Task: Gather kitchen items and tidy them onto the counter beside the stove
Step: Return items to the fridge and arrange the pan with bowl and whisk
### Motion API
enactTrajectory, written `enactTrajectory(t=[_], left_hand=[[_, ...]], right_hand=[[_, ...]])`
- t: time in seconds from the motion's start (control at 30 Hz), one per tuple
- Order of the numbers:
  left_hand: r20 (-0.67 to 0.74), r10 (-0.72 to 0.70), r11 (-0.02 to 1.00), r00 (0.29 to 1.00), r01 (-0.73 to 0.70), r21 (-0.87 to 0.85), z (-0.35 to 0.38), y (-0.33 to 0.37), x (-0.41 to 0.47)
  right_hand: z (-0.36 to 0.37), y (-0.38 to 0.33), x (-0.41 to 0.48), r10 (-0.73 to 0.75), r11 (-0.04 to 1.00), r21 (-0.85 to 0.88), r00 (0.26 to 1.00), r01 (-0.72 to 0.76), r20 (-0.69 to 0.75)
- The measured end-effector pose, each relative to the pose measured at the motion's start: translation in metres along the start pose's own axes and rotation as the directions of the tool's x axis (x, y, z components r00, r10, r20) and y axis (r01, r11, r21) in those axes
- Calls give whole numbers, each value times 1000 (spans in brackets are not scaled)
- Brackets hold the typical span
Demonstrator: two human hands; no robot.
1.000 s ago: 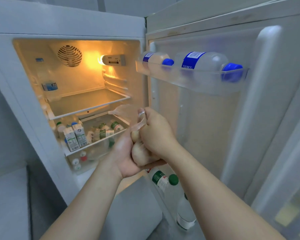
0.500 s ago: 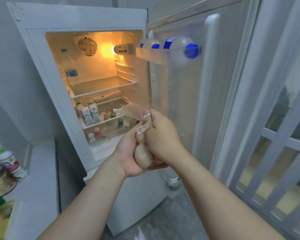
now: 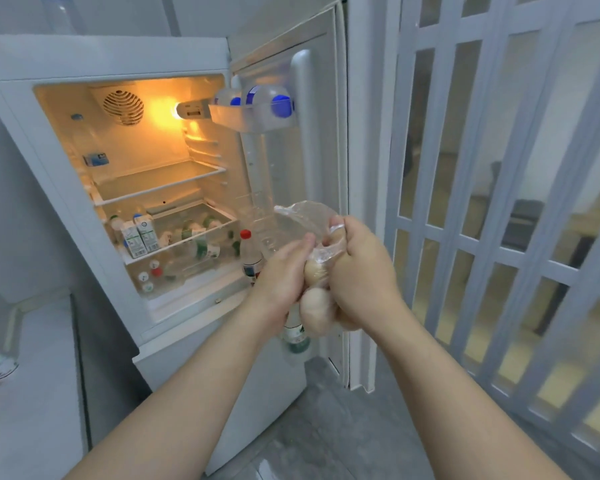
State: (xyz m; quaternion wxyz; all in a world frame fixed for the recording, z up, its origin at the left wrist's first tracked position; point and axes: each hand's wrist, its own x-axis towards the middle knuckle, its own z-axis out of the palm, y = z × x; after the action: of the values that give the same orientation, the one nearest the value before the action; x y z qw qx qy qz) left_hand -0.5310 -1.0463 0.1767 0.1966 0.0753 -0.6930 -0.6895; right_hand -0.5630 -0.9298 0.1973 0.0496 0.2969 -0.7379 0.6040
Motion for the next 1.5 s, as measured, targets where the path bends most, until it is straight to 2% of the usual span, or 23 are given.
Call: enactTrajectory(t=[0.03, 0.07, 0.1, 0.13, 0.17, 0.2, 0.23, 0.3, 0.37, 0.47, 0.53, 0.7, 0.93, 1.07, 1.23, 1.5], left_hand=[[-18, 244, 936, 970, -231, 266, 4, 0, 4], [77, 460, 739, 885, -430, 519, 10, 1, 9], [230, 598, 464, 768, -566, 682, 15, 5, 12], [388, 660, 194, 643, -646, 739, 22, 7, 17], [518, 669, -26, 533, -679, 733, 27, 10, 22], [608, 643, -175, 465, -684, 708, 28, 12, 28], [678, 598, -282, 427, -680, 677, 36, 15, 32], [782, 468, -456, 412, -645, 613, 45, 18, 44], [826, 339, -557, 451, -611, 563, 53, 17, 55], [774, 202, -646, 600, -512, 566, 58, 15, 63], [750, 191, -679, 633, -466, 567, 57, 14, 64], [730, 297, -685, 615, -396, 612, 50, 5, 52], [720, 497, -621, 484, -380, 685, 2, -5, 36], [688, 541, -585, 484, -372, 721, -35, -9, 18], [615, 545, -555, 570, -305, 774, -88, -10, 3], [399, 523, -525, 753, -84, 847, -176, -9, -16]], right_hand=[[-7, 3, -2, 19, 1000, 17, 999, -18, -30], [-16, 6, -4, 41, 999, 28, 997, -39, -61], [-23, 10, -5, 63, 998, 35, 995, -60, -82], [-32, 13, -7, 76, 997, 29, 992, -73, -105], [-38, 16, -9, 83, 996, 22, 990, -81, -115], [-42, 17, -10, 87, 996, 26, 989, -85, -118], [-49, 19, -13, 88, 996, 31, 987, -85, -132], [-57, 23, -16, 89, 996, 2, 987, -90, -137], [-63, 29, -18, 102, 993, -40, 983, -109, -153], [-66, 36, -20, 131, 990, -20, 975, -137, -182], [-65, 38, -20, 135, 990, -17, 973, -141, -187], [-57, 37, -22, 131, 991, -14, 978, -135, -163], [-27, 32, -14, 132, 990, -29, 988, -134, -74], [1, 28, -10, 102, 994, 49, 995, -101, 1], [47, 16, 3, 61, 993, 97, 991, -73, 122], [135, 3, 23, 25, 992, 110, 958, -58, 285]])
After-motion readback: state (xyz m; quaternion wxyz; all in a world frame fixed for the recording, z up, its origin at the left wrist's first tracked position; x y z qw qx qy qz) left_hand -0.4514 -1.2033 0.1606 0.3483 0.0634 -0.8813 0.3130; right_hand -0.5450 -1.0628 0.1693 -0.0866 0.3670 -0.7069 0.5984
